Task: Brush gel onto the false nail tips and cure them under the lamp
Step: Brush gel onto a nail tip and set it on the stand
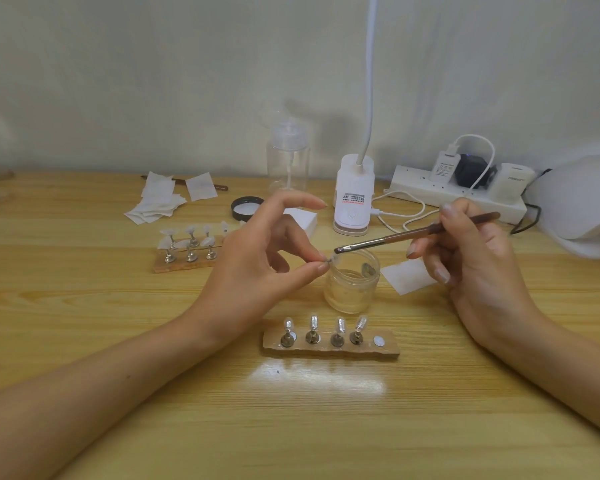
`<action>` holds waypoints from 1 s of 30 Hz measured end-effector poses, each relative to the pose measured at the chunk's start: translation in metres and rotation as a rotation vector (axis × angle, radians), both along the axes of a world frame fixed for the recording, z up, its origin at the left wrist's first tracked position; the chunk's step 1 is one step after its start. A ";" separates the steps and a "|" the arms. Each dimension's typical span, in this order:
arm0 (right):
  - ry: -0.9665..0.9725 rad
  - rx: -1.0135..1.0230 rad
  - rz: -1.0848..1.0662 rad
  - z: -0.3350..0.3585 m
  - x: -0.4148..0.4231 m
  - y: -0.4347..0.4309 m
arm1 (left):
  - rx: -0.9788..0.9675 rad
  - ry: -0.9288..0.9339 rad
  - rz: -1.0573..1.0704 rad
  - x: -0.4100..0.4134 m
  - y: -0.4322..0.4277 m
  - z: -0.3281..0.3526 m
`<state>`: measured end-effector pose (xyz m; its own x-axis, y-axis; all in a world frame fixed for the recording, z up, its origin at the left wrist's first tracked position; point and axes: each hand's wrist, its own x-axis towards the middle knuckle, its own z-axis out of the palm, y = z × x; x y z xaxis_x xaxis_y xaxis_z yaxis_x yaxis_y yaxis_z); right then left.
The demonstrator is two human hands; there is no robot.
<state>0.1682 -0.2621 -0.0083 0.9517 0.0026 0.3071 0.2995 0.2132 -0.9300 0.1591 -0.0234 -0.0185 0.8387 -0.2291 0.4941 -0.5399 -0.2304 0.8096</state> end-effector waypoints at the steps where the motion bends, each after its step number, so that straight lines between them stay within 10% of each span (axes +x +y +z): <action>1: 0.001 -0.013 0.014 0.000 0.000 0.000 | -0.006 0.008 -0.006 0.000 0.000 0.000; 30: 0.002 -0.008 -0.040 -0.002 0.002 -0.002 | -0.081 0.180 -0.059 -0.001 0.000 0.003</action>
